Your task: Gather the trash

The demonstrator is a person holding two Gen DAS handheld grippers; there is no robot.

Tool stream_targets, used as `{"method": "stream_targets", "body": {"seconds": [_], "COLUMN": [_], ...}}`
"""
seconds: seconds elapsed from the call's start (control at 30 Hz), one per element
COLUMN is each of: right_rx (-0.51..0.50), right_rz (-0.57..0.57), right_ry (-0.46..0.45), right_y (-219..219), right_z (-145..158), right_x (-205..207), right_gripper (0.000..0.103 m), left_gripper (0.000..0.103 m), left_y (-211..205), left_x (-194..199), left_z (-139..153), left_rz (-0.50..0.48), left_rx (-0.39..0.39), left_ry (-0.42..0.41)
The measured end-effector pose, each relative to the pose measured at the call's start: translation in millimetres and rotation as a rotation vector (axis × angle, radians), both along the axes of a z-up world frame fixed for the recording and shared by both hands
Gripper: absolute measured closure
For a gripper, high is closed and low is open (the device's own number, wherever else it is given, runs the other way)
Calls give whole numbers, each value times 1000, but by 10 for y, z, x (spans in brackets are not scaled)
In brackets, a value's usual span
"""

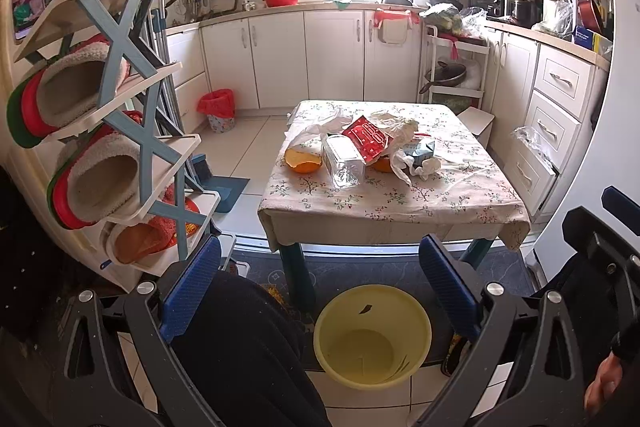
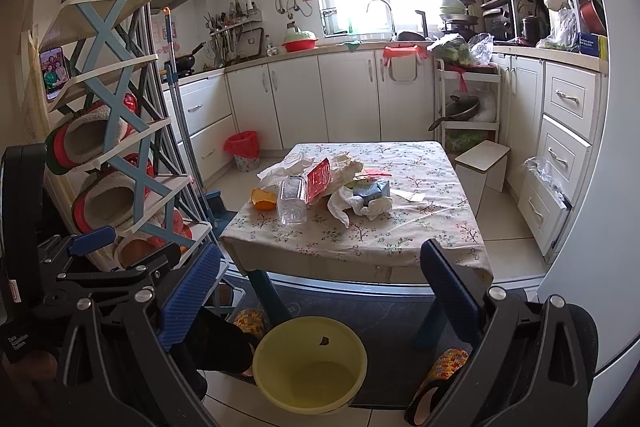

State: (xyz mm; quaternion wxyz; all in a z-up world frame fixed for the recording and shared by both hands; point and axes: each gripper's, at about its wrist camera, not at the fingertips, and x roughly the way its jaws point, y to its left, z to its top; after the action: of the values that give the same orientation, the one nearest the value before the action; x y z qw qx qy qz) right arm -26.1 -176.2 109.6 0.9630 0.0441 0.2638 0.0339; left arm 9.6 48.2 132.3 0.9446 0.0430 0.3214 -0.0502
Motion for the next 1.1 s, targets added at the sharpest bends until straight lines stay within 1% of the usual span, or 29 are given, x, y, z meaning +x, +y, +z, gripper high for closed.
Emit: {"method": "stream_targets", "body": {"seconds": [0.13, 0.2, 0.27, 0.37, 0.4, 0.47, 0.5, 0.53, 0.63, 0.87, 1.03, 1.1], "right_rx": [0, 0, 0, -3, -2, -1, 0, 0, -3, -4, -15, -7], "right_rz": [0, 0, 1, 1, 1, 0, 0, 1, 2, 5, 6, 6], "right_ry": [-1, -1, 2, -1, -1, -1, 0, 2, -1, -4, 9, 7], "right_y": [-14, -18, -4, 2, -8, -5, -5, 11, 34, 66, 2, -23], "right_z": [-4, -6, -2, 9, 3, 0, -2, 19, 26, 42, 63, 60], "right_x": [6, 8, 3, 13, 15, 15, 15, 13, 8, 27, 86, 97], "right_gripper": [7, 7, 7, 7, 7, 7, 7, 7, 7, 7, 7, 7], "left_gripper": [8, 8, 8, 8, 8, 8, 8, 8, 8, 8, 8, 8], "left_y": [-16, -1, -23, -12, -33, -19, -40, -25, -49, -223, -131, -83], "left_x": [-52, -23, -57, -36, -71, -47, -79, -52, -312, -438, -395, -364], "left_z": [2, 56, 14, 54, 3, 50, 6, 51, -58, -130, -140, -143], "left_rz": [2, 1, 2, 3, 3, 3, 3, 2, -1, 3, 13, 13], "left_rx": [-1, 0, -1, -1, -1, -1, -2, -1, 2, 46, 13, -21], "left_ry": [1, 1, 2, 3, 2, 2, 3, 3, 3, -9, 14, 28]}}
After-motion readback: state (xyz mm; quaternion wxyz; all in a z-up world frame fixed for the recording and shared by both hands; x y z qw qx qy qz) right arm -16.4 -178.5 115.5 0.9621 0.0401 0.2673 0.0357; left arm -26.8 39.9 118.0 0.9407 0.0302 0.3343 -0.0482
